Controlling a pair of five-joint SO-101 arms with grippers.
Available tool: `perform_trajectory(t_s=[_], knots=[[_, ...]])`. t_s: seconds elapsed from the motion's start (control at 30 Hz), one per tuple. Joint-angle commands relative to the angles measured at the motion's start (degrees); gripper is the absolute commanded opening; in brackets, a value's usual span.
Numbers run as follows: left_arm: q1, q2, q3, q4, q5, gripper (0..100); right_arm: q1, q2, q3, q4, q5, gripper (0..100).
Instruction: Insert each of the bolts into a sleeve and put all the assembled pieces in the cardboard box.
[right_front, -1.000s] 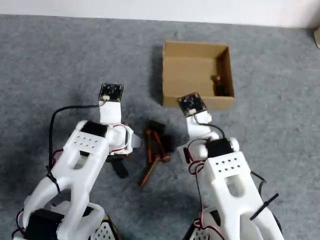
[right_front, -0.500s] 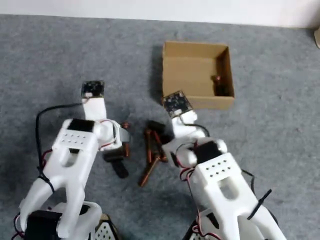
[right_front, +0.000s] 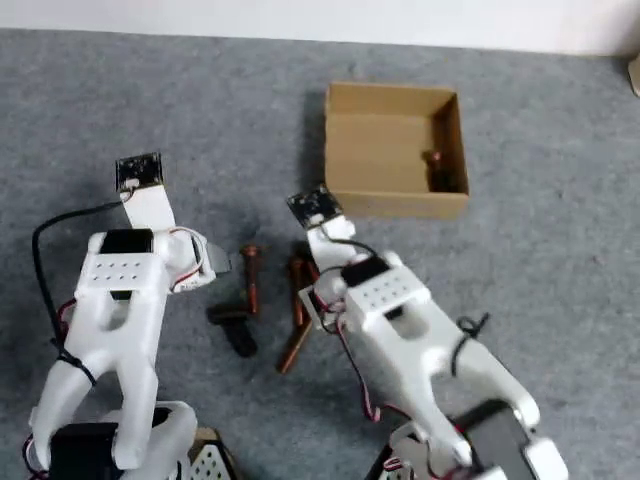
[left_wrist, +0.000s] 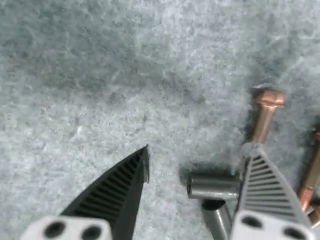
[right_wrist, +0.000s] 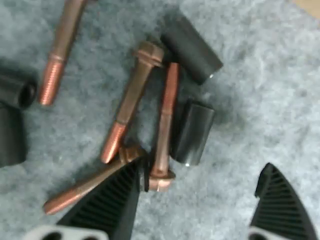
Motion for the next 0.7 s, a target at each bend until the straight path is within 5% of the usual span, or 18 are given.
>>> perform_trajectory(t_s=[0.0, 0.67], knots=[[-0.8, -0.7, -2.5, 0.4, 0.4, 29, -0.6, 1.8, -4.6, -1.3, -0.6, 32.2], [-0.7, -0.5, -2.5, 0.4, 0.4, 29, 4.4, 2.7, -4.1, -5.7, -2.0, 32.1]])
